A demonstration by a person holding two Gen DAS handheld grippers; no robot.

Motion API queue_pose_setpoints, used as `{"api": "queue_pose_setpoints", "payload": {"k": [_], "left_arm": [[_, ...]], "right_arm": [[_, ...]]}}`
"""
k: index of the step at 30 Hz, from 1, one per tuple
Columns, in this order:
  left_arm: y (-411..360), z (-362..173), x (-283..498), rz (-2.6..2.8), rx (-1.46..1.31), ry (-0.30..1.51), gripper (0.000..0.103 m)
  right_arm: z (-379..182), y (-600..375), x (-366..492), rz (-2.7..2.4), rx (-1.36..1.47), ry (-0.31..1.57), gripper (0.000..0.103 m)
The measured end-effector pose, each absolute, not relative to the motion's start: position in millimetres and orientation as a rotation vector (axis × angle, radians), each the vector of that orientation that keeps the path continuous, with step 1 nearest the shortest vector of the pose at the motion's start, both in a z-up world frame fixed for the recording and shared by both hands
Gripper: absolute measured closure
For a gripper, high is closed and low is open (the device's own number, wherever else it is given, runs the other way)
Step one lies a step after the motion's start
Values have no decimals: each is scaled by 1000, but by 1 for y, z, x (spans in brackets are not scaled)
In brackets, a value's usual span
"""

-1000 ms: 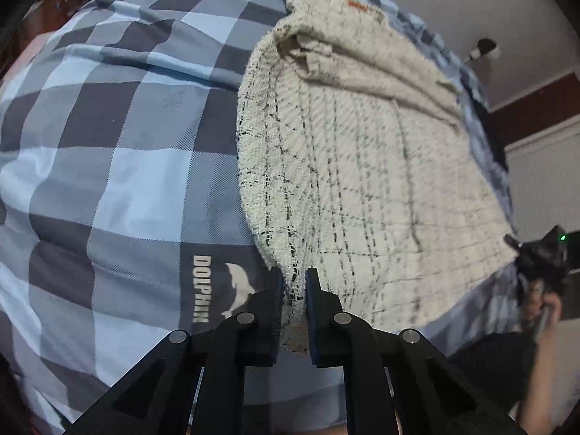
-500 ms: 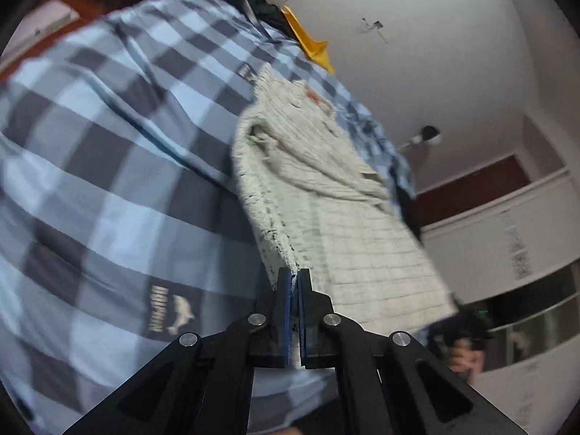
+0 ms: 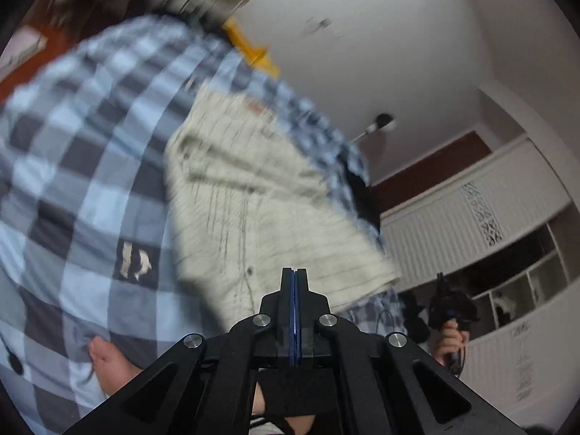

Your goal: Fold small clothes

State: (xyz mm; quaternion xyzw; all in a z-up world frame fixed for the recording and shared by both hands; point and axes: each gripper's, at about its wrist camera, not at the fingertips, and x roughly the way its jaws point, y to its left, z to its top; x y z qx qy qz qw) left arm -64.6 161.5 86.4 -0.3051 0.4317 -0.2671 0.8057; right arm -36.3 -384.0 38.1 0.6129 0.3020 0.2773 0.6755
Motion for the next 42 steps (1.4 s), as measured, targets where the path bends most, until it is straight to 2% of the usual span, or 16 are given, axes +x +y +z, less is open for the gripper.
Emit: {"api": "queue_pose_setpoints", "payload": {"k": [2, 5, 9, 10, 11, 13, 18, 21, 25, 29, 34, 37, 42], "left_arm": [[153, 95, -76, -488, -513, 954, 103], [134, 83, -78, -301, -210, 993, 103], [121, 37, -63, -280, -112, 1166, 103], [119, 28, -60, -283, -100, 1193, 103], [116, 20, -57, -282, -80, 1211, 103], [109, 3, -49, -270, -29, 1249, 102], [109, -32, -17, -319, -171, 1334, 102], [102, -58, 5, -298, -110, 1396, 102], [99, -92, 24, -316, -135, 1466, 102], [107, -101, 28, -353, -251, 1445, 102], [118, -102, 29, -291, -235, 1411, 102], [118, -93, 26, -143, 1, 1363, 102], [121, -78, 13, 57, 242, 1247, 102]], "right_arm": [[64, -388, -50, 514, 1195, 711, 103], [72, -390, -50, 335, 965, 814, 103], [51, -398, -36, 207, 852, 939, 102], [42, -401, -31, 177, 849, 975, 90], [32, -403, -23, 146, 847, 1025, 56], [10, -407, -12, 111, 872, 1121, 13], [-51, -400, 27, 126, 906, 1379, 12], [-89, -384, 53, 151, 753, 1579, 12], [-128, -374, 69, 179, 670, 1747, 12], [-148, -357, 78, 151, 543, 1883, 13], [-131, -342, 82, 170, 428, 1842, 13], [-130, -338, 83, 152, 399, 1835, 13], [-117, -343, 79, 111, 419, 1793, 13]]}}
